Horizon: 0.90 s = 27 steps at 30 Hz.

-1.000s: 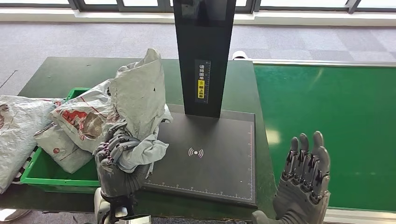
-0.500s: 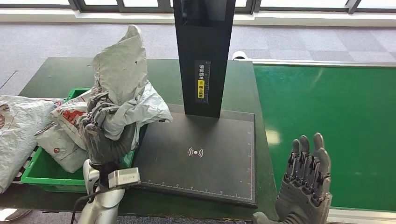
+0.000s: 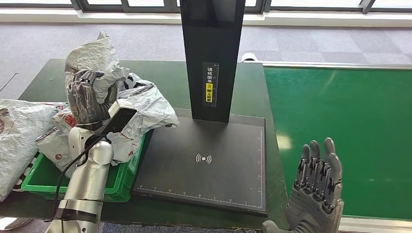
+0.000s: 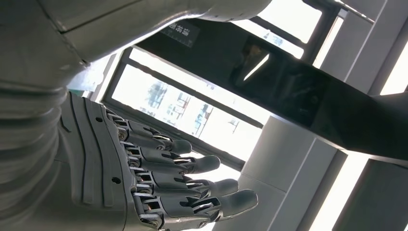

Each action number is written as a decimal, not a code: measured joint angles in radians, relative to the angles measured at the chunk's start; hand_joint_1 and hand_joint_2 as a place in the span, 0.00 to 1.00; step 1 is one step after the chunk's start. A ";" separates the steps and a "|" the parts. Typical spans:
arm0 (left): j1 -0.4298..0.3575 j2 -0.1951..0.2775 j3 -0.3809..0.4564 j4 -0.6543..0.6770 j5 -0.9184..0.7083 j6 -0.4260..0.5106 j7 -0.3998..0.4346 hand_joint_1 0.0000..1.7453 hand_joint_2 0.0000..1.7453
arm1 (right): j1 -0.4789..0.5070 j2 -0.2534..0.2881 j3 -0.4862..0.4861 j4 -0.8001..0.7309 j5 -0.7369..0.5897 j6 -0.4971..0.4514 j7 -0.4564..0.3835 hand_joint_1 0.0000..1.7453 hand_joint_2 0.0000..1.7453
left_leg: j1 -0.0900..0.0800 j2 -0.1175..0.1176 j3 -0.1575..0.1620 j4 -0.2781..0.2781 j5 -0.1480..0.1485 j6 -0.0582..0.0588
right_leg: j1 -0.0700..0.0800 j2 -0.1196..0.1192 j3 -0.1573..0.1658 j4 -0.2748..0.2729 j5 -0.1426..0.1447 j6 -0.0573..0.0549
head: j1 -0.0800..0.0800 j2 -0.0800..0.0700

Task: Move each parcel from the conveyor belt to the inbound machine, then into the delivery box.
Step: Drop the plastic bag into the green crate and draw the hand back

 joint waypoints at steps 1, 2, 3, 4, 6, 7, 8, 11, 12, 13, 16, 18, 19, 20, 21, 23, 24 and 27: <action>-0.003 0.002 0.004 0.010 -0.003 0.000 0.005 1.00 1.00 | 0.000 0.000 0.000 0.000 -0.001 0.001 0.000 0.00 1.00 | 0.000 0.000 0.000 0.000 0.000 0.000 | 0.000 0.000 0.000 0.000 0.000 0.000 | 0.000 0.000; -0.006 0.003 0.008 0.020 -0.006 0.000 0.009 1.00 1.00 | 0.000 0.000 0.000 0.000 -0.002 0.002 0.000 0.00 1.00 | 0.000 0.000 0.000 0.000 0.000 0.000 | 0.000 0.000 0.000 0.000 0.000 0.000 | 0.000 0.000; -0.009 0.005 0.012 0.030 -0.008 0.000 0.013 1.00 1.00 | -0.001 0.000 0.000 0.000 -0.004 0.003 0.000 0.00 1.00 | 0.000 0.000 -0.001 0.000 0.000 0.000 | 0.000 0.000 -0.001 0.000 0.000 0.000 | 0.000 0.000; -0.012 0.007 0.017 0.042 -0.011 0.000 0.016 1.00 1.00 | -0.001 0.000 0.000 0.000 -0.004 0.005 0.000 0.00 1.00 | 0.000 0.000 -0.001 0.000 0.000 0.000 | 0.000 0.000 -0.001 0.000 0.000 0.000 | 0.000 0.000; -0.021 0.012 0.026 0.071 -0.024 -0.002 0.028 1.00 1.00 | -0.001 0.000 0.000 0.000 -0.005 0.007 0.000 0.00 1.00 | 0.000 0.000 -0.001 0.000 0.000 0.000 | 0.000 0.000 -0.001 0.000 0.000 0.000 | 0.000 0.000; -0.027 0.014 0.030 0.090 -0.032 -0.005 0.035 1.00 1.00 | -0.001 0.000 0.000 0.000 -0.004 0.008 0.000 0.00 1.00 | 0.000 0.000 0.000 0.000 0.000 0.000 | 0.000 0.000 -0.001 0.000 0.000 0.000 | 0.000 0.000; -0.032 0.016 0.035 0.110 -0.040 -0.008 0.042 0.95 1.00 | -0.001 0.000 0.000 0.000 -0.003 0.008 0.000 0.00 1.00 | 0.000 0.000 0.000 0.000 0.000 0.000 | 0.000 0.000 -0.001 0.000 0.000 0.000 | 0.000 0.000; -0.042 0.021 0.042 0.163 -0.052 -0.028 0.047 0.24 0.75 | 0.000 0.000 -0.001 0.000 0.002 0.008 0.000 0.00 1.00 | 0.000 0.000 0.000 0.000 0.000 0.000 | 0.000 0.000 -0.001 0.000 0.000 0.000 | 0.000 0.000; -0.043 0.021 0.043 0.177 -0.050 -0.039 0.041 0.04 0.50 | 0.001 0.000 -0.002 0.000 0.005 0.004 0.000 0.00 1.00 | 0.000 0.000 0.000 0.000 0.000 0.000 | 0.000 0.000 -0.001 0.000 0.000 0.000 | 0.000 0.000; -0.042 0.019 0.043 0.188 -0.047 -0.051 0.031 0.00 0.25 | 0.002 0.000 -0.004 -0.001 0.010 -0.002 0.000 0.00 1.00 | 0.000 0.000 0.000 0.000 0.000 0.000 | 0.000 0.000 -0.001 0.000 0.000 0.000 | 0.000 0.000; -0.023 0.006 0.041 0.188 -0.020 -0.070 0.007 0.00 0.00 | 0.007 0.001 -0.009 -0.006 0.024 -0.025 0.000 0.00 1.00 | 0.000 0.000 0.000 0.000 0.000 0.000 | 0.000 0.000 -0.001 0.000 0.000 0.000 | 0.000 0.000; 0.010 -0.006 0.036 0.151 0.012 -0.077 -0.003 0.00 0.00 | 0.011 0.001 -0.010 -0.008 0.029 -0.036 0.000 0.00 1.00 | 0.000 0.000 0.000 0.000 -0.001 0.000 | 0.000 0.001 -0.001 0.000 0.000 0.000 | 0.000 0.000; 0.031 -0.012 0.032 0.123 0.030 -0.078 -0.006 0.00 0.00 | 0.014 0.001 -0.011 -0.008 0.030 -0.040 0.000 0.00 1.00 | 0.000 0.001 0.000 0.000 -0.001 0.000 | 0.000 0.001 -0.001 0.000 0.000 0.000 | 0.000 0.000; 0.053 -0.018 0.027 0.090 0.045 -0.080 -0.009 0.00 0.00 | 0.016 0.001 -0.011 -0.009 0.030 -0.042 0.000 0.00 1.00 | 0.000 0.001 0.000 0.000 -0.002 0.001 | 0.000 0.002 -0.001 -0.001 0.000 0.000 | 0.000 0.000; 0.074 -0.024 0.023 0.061 0.057 -0.080 -0.011 0.00 0.00 | 0.018 0.001 -0.012 -0.009 0.030 -0.042 0.000 0.00 1.00 | 0.000 0.001 0.000 0.000 -0.002 0.001 | 0.000 0.002 -0.001 -0.001 -0.001 0.000 | 0.000 0.000; 0.106 -0.032 0.015 0.009 0.068 -0.080 -0.012 0.00 0.00 | 0.019 0.001 -0.013 -0.009 0.030 -0.044 0.000 0.00 1.00 | 0.000 0.001 0.000 0.000 -0.002 0.001 | 0.000 0.002 -0.001 -0.001 -0.001 0.001 | 0.000 0.000; 0.117 -0.035 0.013 -0.011 0.070 -0.080 -0.012 0.00 0.00 | 0.019 0.001 -0.013 -0.009 0.030 -0.044 0.000 0.00 1.00 | 0.000 0.001 0.000 0.000 -0.002 0.001 | 0.000 0.002 -0.001 -0.001 -0.001 0.001 | 0.000 0.000; 0.140 -0.039 0.007 -0.057 0.082 -0.077 -0.017 0.00 0.00 | 0.019 0.001 -0.013 -0.009 0.030 -0.046 0.000 0.00 0.25 | 0.000 0.001 0.000 0.000 -0.002 0.001 | 0.000 0.002 -0.001 -0.001 -0.001 0.001 | 0.000 0.000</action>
